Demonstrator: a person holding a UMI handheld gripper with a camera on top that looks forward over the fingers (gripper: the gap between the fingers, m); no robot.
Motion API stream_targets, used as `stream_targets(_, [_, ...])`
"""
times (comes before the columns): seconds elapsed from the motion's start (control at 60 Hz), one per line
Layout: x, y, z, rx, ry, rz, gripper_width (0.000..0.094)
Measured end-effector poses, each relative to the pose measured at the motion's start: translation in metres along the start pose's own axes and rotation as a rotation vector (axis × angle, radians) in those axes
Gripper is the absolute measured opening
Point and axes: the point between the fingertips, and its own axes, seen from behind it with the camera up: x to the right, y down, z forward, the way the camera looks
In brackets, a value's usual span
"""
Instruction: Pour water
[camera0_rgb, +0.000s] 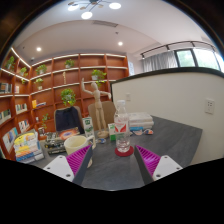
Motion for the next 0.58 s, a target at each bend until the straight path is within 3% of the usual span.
stream_targets(0.25, [-0.038,0.008,-0.080,0.005,-0.141,-0.056,0.0888])
stream_targets(0.583, [-0.078,0.014,-0.125,0.026,-0.249,-0.160,0.0881])
